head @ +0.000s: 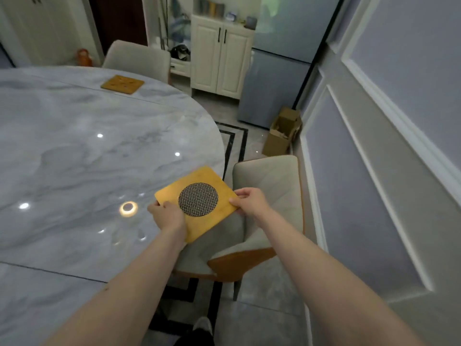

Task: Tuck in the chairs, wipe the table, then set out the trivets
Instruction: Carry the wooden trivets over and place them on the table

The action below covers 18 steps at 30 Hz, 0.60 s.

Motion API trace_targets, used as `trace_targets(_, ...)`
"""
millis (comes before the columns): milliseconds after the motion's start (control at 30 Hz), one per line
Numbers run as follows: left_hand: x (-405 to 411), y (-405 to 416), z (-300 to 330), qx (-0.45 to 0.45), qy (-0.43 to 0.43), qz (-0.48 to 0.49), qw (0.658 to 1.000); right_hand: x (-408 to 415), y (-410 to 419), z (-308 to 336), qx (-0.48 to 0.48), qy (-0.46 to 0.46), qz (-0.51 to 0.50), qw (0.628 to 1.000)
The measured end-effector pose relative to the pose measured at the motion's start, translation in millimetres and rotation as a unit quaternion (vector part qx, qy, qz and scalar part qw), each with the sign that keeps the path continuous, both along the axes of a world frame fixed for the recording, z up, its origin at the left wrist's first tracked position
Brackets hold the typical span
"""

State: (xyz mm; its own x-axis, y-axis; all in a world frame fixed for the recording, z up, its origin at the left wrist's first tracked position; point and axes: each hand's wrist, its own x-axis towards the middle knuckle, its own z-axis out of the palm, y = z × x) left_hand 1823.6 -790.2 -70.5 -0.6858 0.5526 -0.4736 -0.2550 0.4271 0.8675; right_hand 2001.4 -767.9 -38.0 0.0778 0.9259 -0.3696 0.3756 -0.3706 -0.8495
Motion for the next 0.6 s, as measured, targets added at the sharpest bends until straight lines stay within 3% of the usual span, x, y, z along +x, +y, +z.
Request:
trace_targets(167,-8,51,-21,0.019,0.028,0.061,0.998,-17,69,-14,0.028,-0.068,0.039,0.997)
trace_targets(600,-49,120,-63,-0.051,0.007,0.139,0.989,-73,191,-49,-0.008,-0.144,0.220,0.965)
